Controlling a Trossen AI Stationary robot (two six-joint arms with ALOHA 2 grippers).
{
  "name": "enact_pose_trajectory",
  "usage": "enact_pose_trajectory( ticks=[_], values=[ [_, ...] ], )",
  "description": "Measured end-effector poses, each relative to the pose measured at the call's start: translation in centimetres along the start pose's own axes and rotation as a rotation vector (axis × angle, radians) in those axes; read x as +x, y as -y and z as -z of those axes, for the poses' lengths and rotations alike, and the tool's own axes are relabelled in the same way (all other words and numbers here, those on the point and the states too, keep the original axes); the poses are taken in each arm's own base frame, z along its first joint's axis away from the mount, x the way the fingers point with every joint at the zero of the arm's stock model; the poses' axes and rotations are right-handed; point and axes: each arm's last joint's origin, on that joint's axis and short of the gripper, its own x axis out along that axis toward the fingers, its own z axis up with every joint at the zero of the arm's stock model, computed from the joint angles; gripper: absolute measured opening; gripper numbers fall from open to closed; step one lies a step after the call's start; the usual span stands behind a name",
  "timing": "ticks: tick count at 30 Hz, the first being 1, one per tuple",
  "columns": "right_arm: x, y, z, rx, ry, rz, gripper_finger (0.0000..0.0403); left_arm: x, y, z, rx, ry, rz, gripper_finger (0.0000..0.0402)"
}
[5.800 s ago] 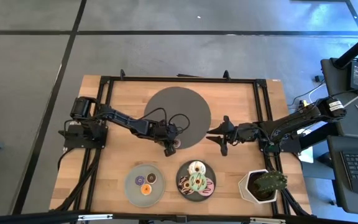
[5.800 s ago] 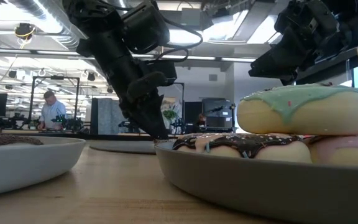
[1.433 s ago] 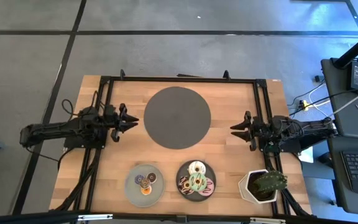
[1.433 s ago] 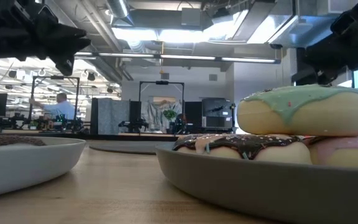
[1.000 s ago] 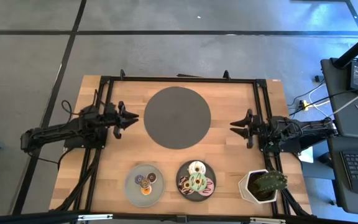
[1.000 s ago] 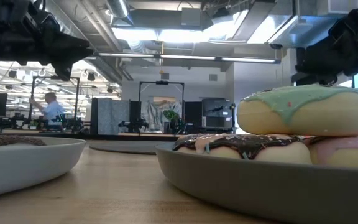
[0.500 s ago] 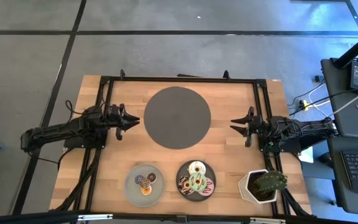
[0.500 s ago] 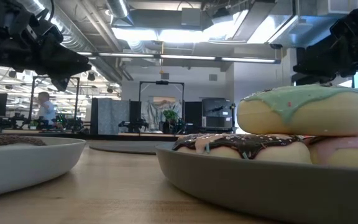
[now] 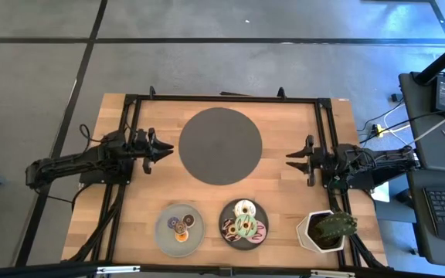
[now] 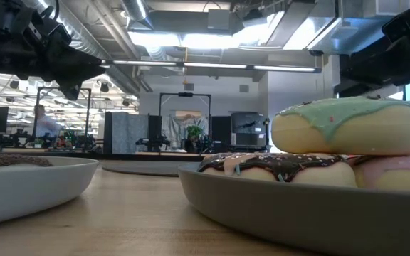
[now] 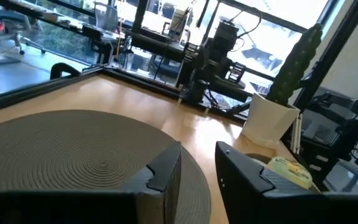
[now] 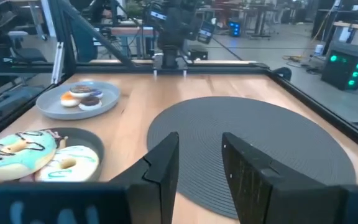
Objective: Pick & Place donuts
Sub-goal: Return to Home Position
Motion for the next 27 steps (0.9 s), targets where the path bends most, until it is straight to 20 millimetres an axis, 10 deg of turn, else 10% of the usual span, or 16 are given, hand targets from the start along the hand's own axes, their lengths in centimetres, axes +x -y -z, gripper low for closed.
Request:
enact_pose_trajectory(
  ticks=[27],
  values=[
    [0.52,-0.44,0.25,-0.003,0.141,-0.111,0.0124,0.0,-0.04,0.01,0.004,0.002,-0.013,0.0089]
  ],
)
